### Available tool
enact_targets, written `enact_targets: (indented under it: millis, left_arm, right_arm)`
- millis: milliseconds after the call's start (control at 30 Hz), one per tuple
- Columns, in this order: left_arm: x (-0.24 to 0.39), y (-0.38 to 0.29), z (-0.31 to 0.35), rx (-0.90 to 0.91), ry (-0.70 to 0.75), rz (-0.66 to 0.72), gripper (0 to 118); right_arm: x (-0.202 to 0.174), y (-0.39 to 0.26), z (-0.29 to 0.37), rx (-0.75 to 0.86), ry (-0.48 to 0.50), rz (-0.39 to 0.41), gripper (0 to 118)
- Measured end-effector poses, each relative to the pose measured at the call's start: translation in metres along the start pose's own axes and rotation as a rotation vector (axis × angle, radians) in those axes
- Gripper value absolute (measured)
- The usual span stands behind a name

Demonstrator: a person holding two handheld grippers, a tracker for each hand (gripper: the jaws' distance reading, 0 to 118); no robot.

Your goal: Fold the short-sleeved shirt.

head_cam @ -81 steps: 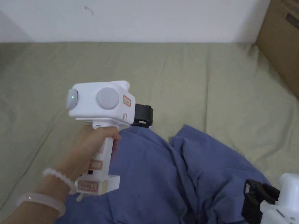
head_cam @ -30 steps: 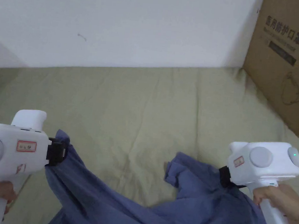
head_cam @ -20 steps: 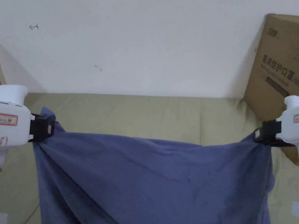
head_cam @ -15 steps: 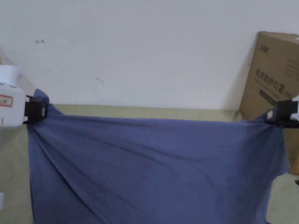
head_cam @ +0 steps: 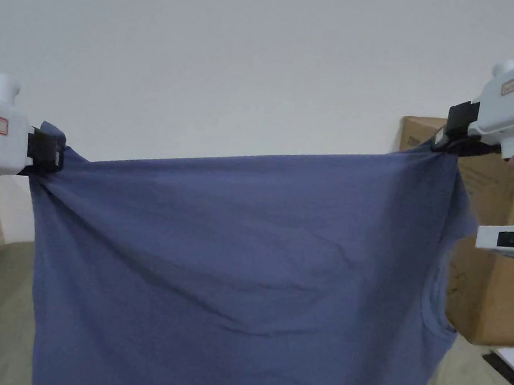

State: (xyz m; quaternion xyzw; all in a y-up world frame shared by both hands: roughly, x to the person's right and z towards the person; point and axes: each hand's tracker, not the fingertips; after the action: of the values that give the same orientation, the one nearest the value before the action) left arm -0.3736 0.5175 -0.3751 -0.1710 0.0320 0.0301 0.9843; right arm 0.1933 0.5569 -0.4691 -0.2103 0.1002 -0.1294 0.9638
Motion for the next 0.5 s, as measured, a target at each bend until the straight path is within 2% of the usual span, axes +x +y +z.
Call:
enact_targets:
  millis: [100,300,500]
  left_arm:
    - [0.007,0.035,-0.007,0.03,0.004,0.001,0]
    - [0.017,0.105,-0.04,0.072,0.034,-0.028,0]
    - [0.014,0.162,-0.08,0.11,0.051,-0.038,0]
  right_arm:
    - [-0.021,0.04,0.003,0.055,-0.039,0.041,2]
    - [-0.055,0.108,-0.002,0.141,-0.089,0.037,2]
    - [-0.062,0.149,-0.016,0.174,-0.107,0.018,2]
